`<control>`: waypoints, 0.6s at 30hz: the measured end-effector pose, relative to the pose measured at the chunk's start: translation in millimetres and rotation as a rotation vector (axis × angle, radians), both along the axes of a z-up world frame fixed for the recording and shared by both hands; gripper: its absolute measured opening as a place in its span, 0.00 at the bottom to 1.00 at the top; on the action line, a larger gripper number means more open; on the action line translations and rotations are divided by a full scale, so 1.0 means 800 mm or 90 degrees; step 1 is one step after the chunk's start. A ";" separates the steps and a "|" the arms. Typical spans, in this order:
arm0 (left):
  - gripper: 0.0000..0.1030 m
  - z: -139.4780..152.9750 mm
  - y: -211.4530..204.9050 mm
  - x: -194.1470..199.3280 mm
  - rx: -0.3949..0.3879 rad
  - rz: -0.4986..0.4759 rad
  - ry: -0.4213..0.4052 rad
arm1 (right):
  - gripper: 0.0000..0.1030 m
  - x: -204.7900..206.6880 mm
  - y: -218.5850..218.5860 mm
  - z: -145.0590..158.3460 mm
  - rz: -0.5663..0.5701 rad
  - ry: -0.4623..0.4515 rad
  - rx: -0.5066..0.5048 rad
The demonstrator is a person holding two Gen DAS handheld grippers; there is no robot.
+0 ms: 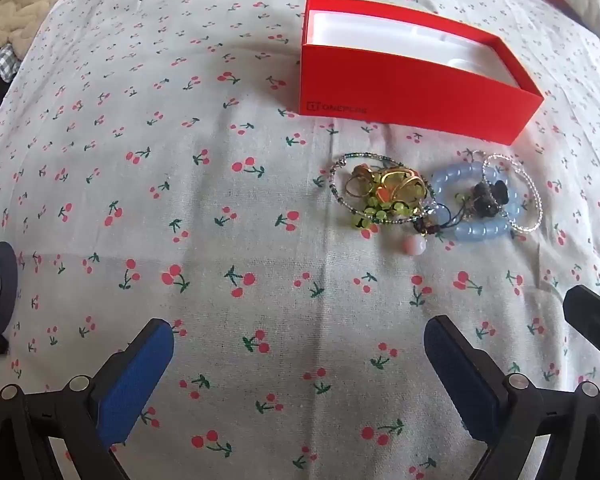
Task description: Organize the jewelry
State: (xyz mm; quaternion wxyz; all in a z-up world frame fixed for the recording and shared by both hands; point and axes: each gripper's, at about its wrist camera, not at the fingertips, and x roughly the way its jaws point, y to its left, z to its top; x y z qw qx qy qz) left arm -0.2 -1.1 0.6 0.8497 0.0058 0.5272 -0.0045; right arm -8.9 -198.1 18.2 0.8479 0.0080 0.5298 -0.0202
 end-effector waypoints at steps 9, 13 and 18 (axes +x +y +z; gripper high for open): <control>1.00 -0.002 0.007 -0.006 0.007 -0.009 -0.007 | 1.00 -0.001 0.004 0.000 0.006 0.000 -0.004; 1.00 0.006 0.007 -0.005 0.011 -0.002 -0.003 | 1.00 -0.001 0.007 0.001 0.005 -0.003 -0.006; 1.00 0.007 0.010 -0.005 0.014 0.001 -0.010 | 1.00 -0.001 0.007 0.001 0.006 -0.002 -0.007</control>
